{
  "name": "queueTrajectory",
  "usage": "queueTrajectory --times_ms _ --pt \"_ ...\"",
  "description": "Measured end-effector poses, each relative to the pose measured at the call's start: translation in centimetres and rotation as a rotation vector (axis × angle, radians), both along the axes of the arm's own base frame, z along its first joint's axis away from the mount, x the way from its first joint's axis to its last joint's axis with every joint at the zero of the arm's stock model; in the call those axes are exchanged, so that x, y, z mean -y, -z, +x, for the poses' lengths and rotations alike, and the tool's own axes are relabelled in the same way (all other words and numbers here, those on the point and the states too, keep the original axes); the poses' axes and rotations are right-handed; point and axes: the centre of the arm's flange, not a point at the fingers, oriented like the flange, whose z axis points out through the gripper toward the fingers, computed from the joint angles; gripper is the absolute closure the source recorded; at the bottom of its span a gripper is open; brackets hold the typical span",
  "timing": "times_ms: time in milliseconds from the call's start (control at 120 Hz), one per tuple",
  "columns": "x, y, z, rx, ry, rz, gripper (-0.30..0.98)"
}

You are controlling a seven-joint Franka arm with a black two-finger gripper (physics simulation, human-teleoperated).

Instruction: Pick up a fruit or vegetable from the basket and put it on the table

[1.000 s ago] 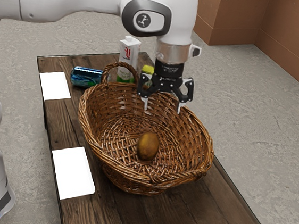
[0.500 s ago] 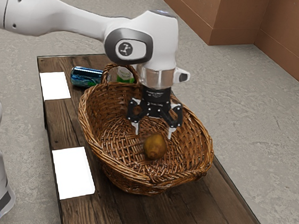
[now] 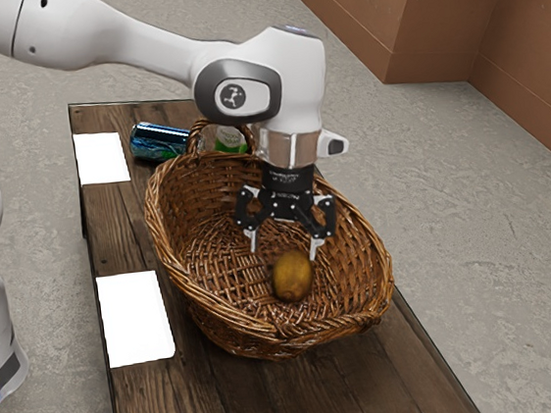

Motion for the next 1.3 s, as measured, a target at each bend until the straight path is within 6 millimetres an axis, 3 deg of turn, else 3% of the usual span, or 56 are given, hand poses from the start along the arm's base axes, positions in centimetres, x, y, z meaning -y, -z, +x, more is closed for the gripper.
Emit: queueTrajectory --times_ms 200,450,867,1083,1300 --pt "1.3 -0.3 -0.4 0.023 0.032 -0.001 0.00" --pt "-0.2 0.0 0.2 0.029 0.011 0.002 0.00" --pt "0.1 3.1 2.1 0.004 0.008 -0.008 0.00" --pt "0.6 3.1 0.4 0.014 0.008 -0.021 0.00" --pt "0.6 3.2 0.4 0.020 -0.003 -0.029 0.00"
